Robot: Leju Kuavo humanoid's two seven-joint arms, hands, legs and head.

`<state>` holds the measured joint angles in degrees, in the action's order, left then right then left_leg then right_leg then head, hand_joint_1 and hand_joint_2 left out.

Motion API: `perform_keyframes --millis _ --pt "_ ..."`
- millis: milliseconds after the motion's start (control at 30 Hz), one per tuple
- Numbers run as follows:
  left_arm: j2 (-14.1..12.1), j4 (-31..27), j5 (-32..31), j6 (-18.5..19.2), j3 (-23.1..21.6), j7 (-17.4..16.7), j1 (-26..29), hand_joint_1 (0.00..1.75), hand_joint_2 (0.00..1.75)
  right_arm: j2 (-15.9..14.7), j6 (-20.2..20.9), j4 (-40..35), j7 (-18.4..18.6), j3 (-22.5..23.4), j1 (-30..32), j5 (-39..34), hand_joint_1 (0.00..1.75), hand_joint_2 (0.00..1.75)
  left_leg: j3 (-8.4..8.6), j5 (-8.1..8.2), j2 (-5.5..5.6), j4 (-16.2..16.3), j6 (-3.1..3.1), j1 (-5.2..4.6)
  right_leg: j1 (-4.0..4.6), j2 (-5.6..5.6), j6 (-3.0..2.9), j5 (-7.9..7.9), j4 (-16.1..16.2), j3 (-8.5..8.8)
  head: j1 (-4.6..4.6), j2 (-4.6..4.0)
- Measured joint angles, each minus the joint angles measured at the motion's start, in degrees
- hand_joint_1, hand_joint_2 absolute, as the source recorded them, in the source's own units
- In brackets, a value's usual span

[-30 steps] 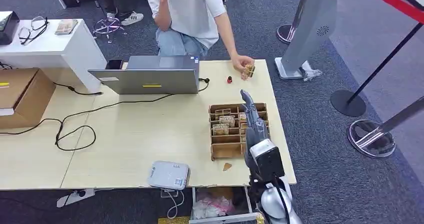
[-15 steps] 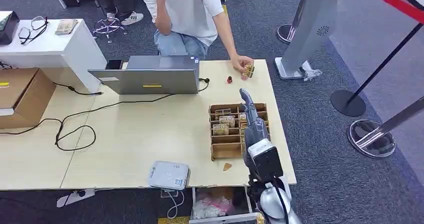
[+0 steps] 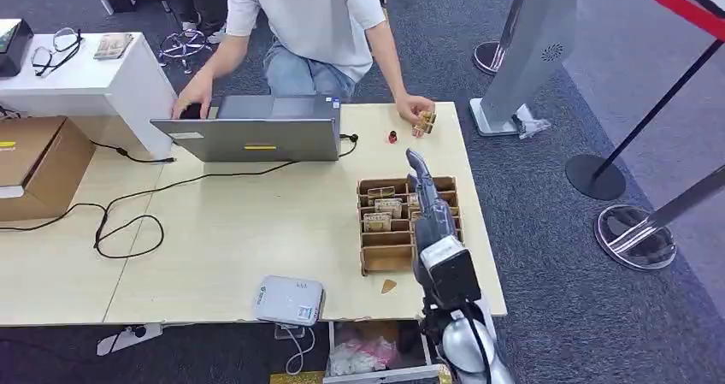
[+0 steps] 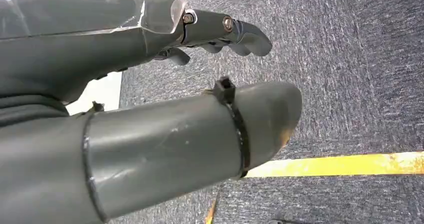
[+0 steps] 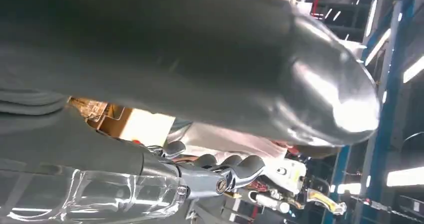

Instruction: Pass the card to the sensor for recognition and then transmit it.

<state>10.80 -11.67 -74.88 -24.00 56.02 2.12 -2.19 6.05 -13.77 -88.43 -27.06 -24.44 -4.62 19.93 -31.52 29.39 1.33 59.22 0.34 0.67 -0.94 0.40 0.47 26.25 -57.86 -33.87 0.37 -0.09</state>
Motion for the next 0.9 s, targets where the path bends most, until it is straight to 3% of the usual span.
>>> perform_keyframes --millis 133,467,667,833,867,900 --pt "0.0 0.0 0.0 0.0 0.0 0.0 0.0 0.00 0.00 0.0 -0.5 0.1 0.8 -0.1 -0.2 2.5 0.00 0.00 0.00 0.00 0.00 0.0 0.00 0.00 0.00 0.00 0.00 0.00 0.0 0.00 -0.02 0.00" --pt "0.0 0.0 0.0 -0.2 0.9 0.3 0.0 0.00 0.00 -1.4 -2.4 0.4 8.5 -0.1 -0.3 22.7 0.00 0.00 0.01 0.00 0.00 0.0 0.00 0.00 0.00 0.00 0.00 0.00 0.0 -0.01 -0.02 0.00" --pt "0.0 0.0 0.0 -0.3 1.4 0.3 0.0 0.00 0.00 -2.6 -2.0 0.4 9.1 0.2 -0.2 24.0 0.00 0.00 0.01 0.00 0.00 0.0 0.00 0.00 0.00 0.00 0.00 0.00 0.0 -0.01 -0.02 0.00" --pt "0.0 0.0 0.4 -0.4 1.5 0.0 0.0 0.00 0.00 -4.1 -0.5 0.5 11.4 0.2 -0.2 30.2 0.00 0.00 0.02 0.00 0.00 0.0 0.00 0.00 0.00 0.00 0.00 0.00 0.0 0.00 -0.02 0.00" --pt "0.1 0.0 0.5 -0.5 1.6 -0.2 0.0 0.00 0.00 -4.6 -0.4 0.6 11.5 0.2 -0.2 31.2 0.00 1.75 0.02 0.00 0.00 0.0 0.00 0.00 0.00 0.00 0.00 0.00 0.0 0.00 0.00 0.00" --pt "0.1 0.0 0.7 -0.6 1.8 -0.3 0.0 0.00 0.00 -5.2 -0.5 0.8 11.7 0.2 -0.2 32.2 0.00 1.75 0.01 0.00 0.00 0.0 0.00 0.00 0.00 0.00 0.00 0.00 0.0 0.00 -0.02 0.00"
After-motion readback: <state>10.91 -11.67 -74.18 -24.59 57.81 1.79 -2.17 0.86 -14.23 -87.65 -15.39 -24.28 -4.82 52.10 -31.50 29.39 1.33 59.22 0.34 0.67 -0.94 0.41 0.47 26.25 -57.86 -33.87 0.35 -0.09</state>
